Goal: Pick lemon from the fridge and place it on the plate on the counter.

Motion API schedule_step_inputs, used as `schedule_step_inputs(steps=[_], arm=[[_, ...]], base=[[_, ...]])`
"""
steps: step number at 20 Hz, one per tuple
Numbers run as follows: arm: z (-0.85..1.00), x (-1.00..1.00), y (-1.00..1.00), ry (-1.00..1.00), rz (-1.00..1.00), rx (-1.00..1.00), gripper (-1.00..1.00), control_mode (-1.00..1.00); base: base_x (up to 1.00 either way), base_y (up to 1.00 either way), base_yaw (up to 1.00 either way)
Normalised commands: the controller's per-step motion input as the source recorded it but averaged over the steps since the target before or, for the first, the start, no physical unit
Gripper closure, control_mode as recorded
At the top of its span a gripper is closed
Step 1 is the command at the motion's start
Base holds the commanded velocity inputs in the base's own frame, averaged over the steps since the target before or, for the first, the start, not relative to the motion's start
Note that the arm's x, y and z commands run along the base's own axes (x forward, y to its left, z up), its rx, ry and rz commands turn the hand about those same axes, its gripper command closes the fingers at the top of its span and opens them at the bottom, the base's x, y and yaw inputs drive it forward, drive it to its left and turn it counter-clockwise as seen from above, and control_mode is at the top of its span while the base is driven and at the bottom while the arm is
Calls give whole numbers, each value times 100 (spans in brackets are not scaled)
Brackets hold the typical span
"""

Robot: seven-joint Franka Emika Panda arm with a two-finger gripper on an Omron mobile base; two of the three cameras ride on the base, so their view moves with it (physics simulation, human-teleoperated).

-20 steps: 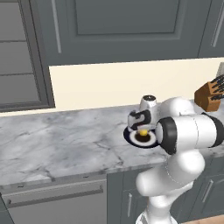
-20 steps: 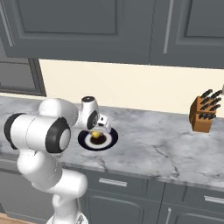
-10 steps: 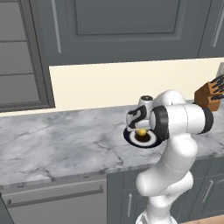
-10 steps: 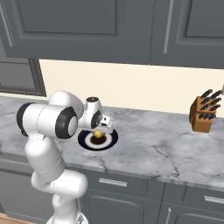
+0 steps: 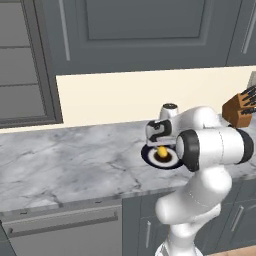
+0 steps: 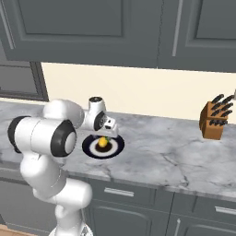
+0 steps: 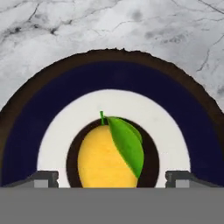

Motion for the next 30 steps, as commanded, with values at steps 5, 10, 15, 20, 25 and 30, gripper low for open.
schedule_step_inputs(steps=[5,10,15,20,25,30], arm=[[45,-95,16,0,0,0,-100,-100],[59,-100,10,-7,-2,1,-100,-100],[65,-89,23,-18,-2,0,-100,-100],[22,-61,64,-21,0,1,-100,-100],[34,-48,65,-9,-4,0,-100,-100],[44,-47,55,-5,-4,0,-100,-100]], base=[[0,0,0],[0,0,0],[0,0,0],[0,0,0],[0,0,0],[0,0,0]])
